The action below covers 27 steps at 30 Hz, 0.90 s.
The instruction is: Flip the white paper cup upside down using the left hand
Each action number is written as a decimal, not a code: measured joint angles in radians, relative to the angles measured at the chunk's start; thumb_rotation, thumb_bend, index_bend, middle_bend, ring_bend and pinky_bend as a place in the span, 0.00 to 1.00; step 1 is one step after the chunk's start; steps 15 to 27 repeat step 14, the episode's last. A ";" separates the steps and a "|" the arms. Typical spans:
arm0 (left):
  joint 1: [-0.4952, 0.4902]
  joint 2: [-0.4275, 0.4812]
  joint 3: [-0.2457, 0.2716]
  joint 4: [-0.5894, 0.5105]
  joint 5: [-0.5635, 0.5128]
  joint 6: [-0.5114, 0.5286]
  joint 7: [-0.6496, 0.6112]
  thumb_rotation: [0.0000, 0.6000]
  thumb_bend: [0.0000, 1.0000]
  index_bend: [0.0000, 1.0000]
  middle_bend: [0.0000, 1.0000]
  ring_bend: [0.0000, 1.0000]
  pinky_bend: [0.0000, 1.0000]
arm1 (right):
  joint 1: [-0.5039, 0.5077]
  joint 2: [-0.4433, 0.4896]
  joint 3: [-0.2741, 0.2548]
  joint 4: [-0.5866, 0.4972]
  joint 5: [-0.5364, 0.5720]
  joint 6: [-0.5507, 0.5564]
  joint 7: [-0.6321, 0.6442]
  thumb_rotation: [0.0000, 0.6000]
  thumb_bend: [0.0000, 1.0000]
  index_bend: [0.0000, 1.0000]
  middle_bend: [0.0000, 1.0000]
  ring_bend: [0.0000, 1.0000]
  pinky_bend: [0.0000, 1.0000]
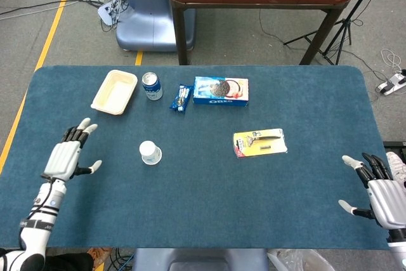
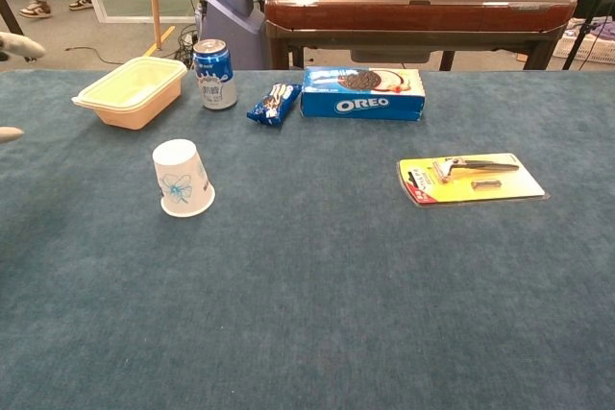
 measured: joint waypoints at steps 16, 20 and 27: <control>0.209 0.020 0.133 -0.082 0.199 0.263 0.076 1.00 0.23 0.12 0.00 0.00 0.00 | 0.003 -0.003 -0.007 -0.013 -0.020 0.006 -0.014 1.00 0.11 0.17 0.23 0.02 0.00; 0.209 0.020 0.133 -0.082 0.199 0.263 0.076 1.00 0.23 0.12 0.00 0.00 0.00 | 0.003 -0.003 -0.007 -0.013 -0.020 0.006 -0.014 1.00 0.11 0.17 0.23 0.02 0.00; 0.209 0.020 0.133 -0.082 0.199 0.263 0.076 1.00 0.23 0.12 0.00 0.00 0.00 | 0.003 -0.003 -0.007 -0.013 -0.020 0.006 -0.014 1.00 0.11 0.17 0.23 0.02 0.00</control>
